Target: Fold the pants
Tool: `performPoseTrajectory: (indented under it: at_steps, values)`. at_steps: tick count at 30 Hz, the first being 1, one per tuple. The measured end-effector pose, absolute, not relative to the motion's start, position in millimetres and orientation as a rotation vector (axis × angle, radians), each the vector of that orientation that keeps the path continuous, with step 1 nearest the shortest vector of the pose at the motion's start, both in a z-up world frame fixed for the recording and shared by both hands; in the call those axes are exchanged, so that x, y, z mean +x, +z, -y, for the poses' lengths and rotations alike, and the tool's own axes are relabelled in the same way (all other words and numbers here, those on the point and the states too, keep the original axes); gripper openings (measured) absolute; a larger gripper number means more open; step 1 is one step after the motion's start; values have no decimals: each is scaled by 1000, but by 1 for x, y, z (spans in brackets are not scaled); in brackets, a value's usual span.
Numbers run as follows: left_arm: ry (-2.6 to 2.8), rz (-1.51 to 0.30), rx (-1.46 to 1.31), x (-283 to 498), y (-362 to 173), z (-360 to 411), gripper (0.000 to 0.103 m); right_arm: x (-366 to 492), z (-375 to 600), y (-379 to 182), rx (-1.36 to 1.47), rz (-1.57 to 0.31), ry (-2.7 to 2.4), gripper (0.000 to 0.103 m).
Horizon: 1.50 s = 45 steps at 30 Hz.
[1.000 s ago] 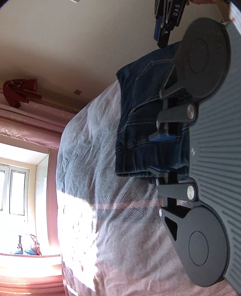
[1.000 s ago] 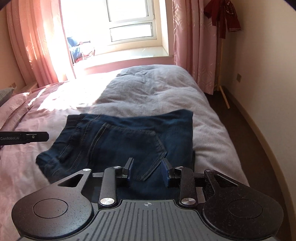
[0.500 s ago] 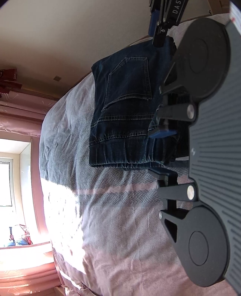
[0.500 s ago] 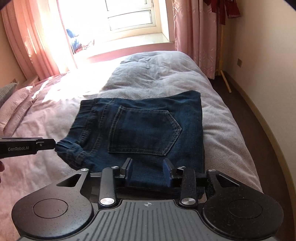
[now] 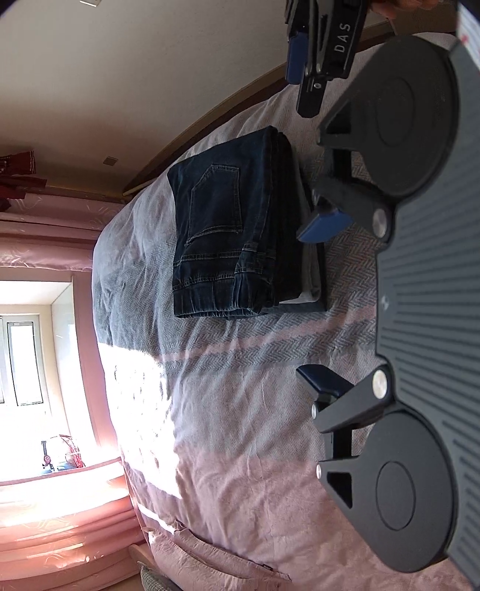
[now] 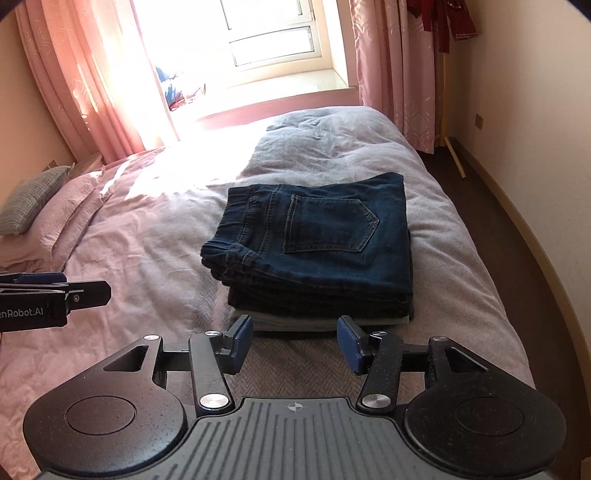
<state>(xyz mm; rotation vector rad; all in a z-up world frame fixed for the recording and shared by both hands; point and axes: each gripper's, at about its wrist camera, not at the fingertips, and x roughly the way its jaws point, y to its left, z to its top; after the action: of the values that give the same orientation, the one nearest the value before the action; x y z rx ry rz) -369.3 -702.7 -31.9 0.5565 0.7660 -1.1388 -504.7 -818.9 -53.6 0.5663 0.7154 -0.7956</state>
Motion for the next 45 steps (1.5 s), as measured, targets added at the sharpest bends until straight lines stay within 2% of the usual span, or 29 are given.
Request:
performPoseTrajectory:
  at_steps: [2, 9, 23, 45]
  values:
    - [-1153, -755, 550, -374, -24, 685, 81, -511, 801, -44, 567, -708, -809, 49]
    - [-1212, -697, 559, -393, -8, 623, 98, -530, 739, -19, 589, -681, -837, 50]
    - [-1310, -766, 576, -402, -10, 558, 98, -546, 662, -10, 611, -669, -864, 50]
    - [-1297, -787, 584, -408, -14, 566, 98, -547, 673, -15, 603, -685, -843, 50]
